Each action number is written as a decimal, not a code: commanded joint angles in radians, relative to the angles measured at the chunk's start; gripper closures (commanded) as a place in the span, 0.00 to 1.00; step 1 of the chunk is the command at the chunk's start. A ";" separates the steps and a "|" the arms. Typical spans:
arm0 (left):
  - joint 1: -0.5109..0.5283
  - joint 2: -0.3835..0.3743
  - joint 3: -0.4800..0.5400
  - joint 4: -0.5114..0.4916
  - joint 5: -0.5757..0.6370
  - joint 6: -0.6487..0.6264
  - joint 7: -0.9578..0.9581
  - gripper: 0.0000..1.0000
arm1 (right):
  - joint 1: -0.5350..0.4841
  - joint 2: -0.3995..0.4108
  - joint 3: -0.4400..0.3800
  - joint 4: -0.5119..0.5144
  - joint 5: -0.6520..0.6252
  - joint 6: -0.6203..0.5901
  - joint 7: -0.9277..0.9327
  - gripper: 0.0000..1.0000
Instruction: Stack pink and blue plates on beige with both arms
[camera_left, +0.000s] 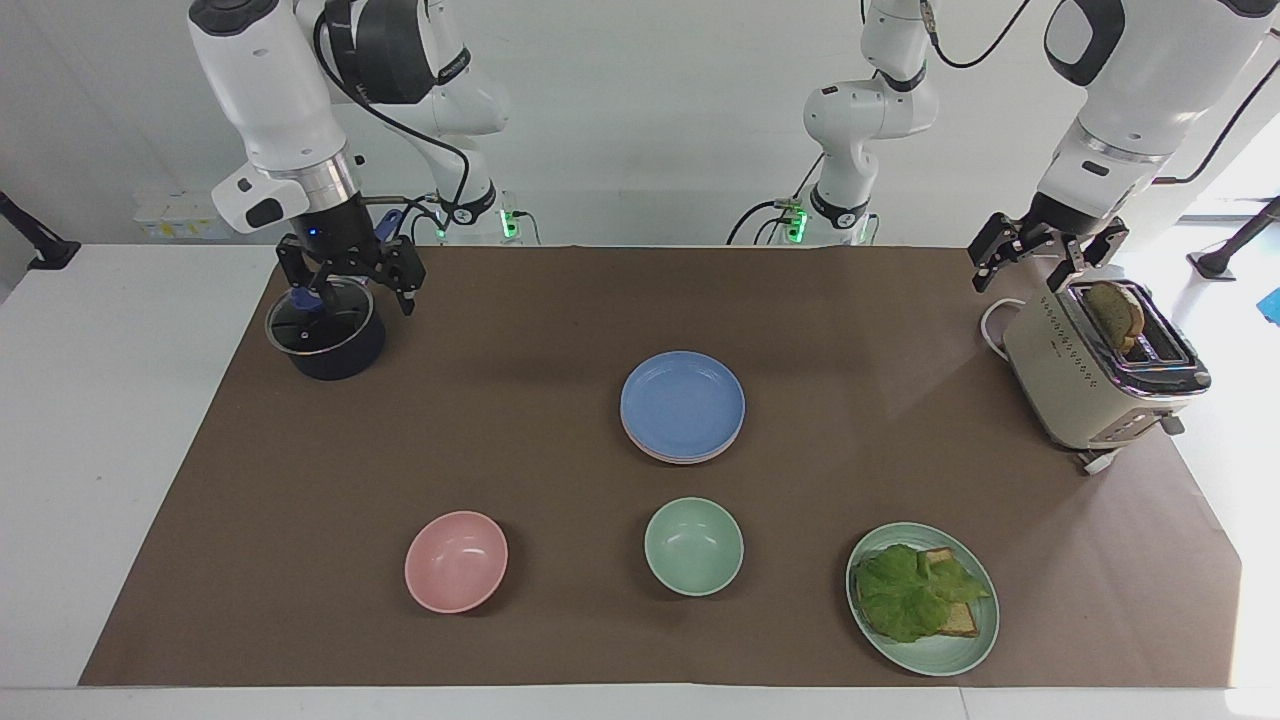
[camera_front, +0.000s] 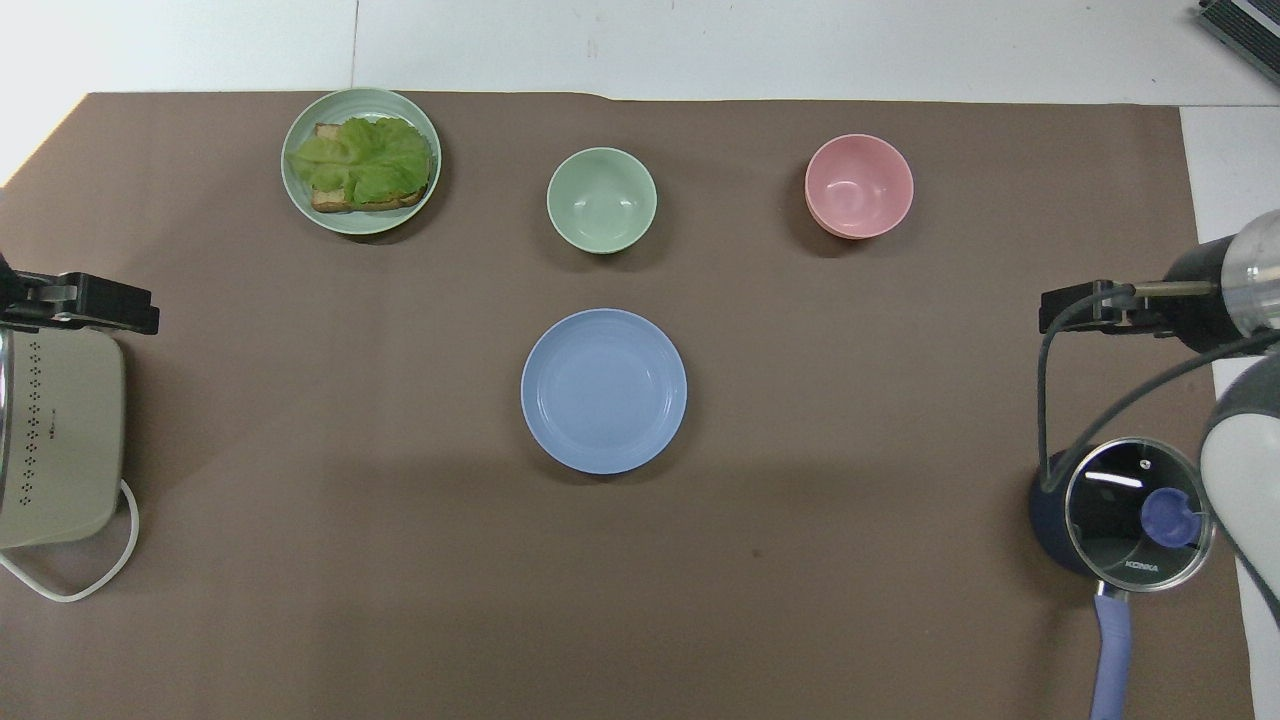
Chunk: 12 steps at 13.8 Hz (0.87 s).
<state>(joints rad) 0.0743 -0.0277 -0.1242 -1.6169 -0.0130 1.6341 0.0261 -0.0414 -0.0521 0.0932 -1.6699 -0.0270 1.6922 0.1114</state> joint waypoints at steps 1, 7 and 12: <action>0.009 -0.006 -0.006 -0.003 0.013 -0.013 0.005 0.00 | -0.006 0.044 0.010 0.105 -0.045 -0.112 0.001 0.00; 0.009 -0.006 -0.006 -0.003 0.015 -0.013 0.005 0.00 | -0.002 0.081 0.016 0.179 -0.024 -0.161 -0.001 0.00; 0.009 -0.006 -0.006 -0.003 0.015 -0.013 0.005 0.00 | -0.003 0.077 0.013 0.173 -0.024 -0.160 -0.012 0.00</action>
<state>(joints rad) 0.0743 -0.0277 -0.1242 -1.6169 -0.0130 1.6341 0.0261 -0.0383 0.0152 0.1029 -1.5182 -0.0476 1.5458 0.1114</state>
